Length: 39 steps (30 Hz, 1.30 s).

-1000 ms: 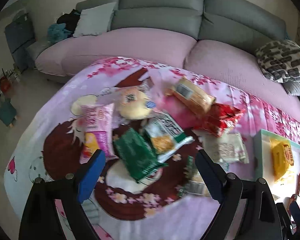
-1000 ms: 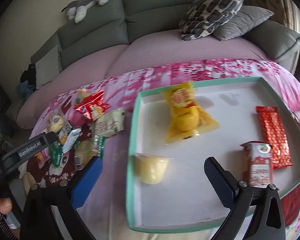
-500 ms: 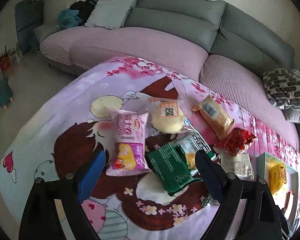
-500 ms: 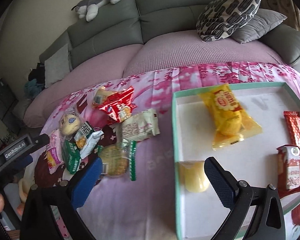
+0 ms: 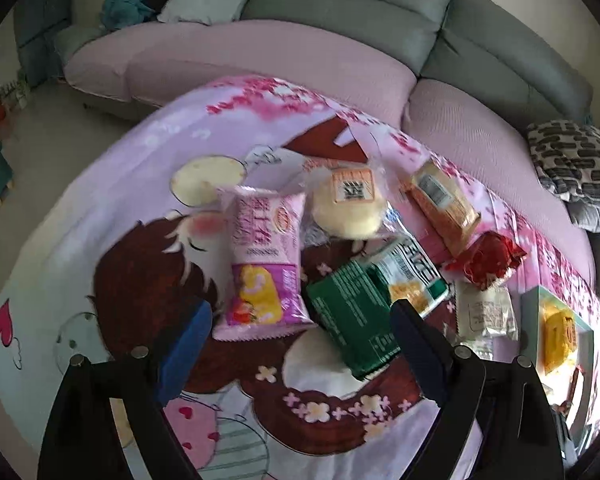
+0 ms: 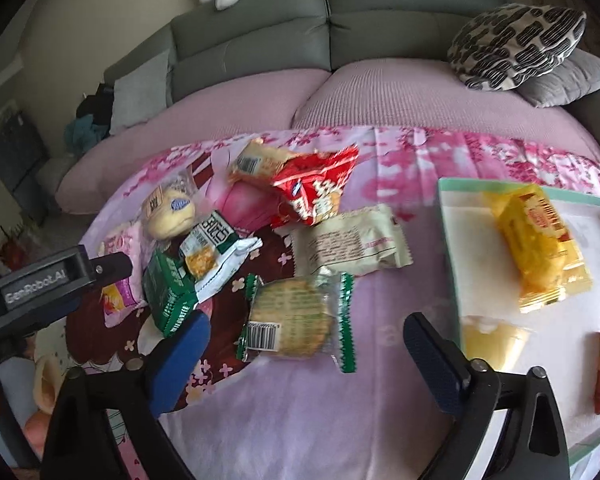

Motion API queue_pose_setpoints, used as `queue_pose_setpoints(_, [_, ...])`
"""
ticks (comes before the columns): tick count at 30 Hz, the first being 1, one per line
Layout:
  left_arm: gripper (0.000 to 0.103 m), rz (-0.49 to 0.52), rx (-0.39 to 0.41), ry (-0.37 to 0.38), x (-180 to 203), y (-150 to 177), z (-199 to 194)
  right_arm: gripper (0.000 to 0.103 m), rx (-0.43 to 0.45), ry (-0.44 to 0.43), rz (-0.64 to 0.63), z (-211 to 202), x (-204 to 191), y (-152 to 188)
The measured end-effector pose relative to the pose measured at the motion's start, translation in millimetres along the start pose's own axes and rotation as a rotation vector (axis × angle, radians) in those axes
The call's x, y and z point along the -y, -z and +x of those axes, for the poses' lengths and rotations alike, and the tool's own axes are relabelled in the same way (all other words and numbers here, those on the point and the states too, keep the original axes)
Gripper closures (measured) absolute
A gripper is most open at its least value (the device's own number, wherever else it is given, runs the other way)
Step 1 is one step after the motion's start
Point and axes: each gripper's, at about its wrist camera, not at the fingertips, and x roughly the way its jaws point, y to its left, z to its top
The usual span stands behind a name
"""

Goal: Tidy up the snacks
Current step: 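Return both tools to the pile and approach the green packs and round biscuit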

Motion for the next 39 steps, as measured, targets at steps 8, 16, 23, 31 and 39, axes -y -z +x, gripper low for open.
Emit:
queue_pose_setpoints(8, [0.027, -0.035, -0.098, 0.064, 9.7, 5.0, 24.5, 0.015, -0.071, 0.046, -0.023, 31.2, -5.0, 4.7])
queue_pose_setpoints(16, [0.028, -0.083, -0.141, 0.09, 12.4, 6.1, 43.0, 0.015, -0.082, 0.098, -0.105, 40.6, -20.3, 8.3])
queue_pose_setpoints(23, [0.03, -0.028, -0.136, 0.064, 28.2, 6.2, 46.6, 0.027, -0.078, 0.099, -0.092, 42.1, -22.1, 9.8])
queue_pose_setpoints(31, [0.041, -0.012, -0.139, 0.044, 29.2, 8.7, 51.6, 0.035, -0.078, 0.088, -0.065, 38.9, -12.7, 10.4])
queue_pose_setpoints(39, [0.059, 0.004, -0.124, 0.002, 25.8, 10.2, 53.6, 0.038, -0.082, 0.076, -0.059, 35.2, -4.7, 11.7])
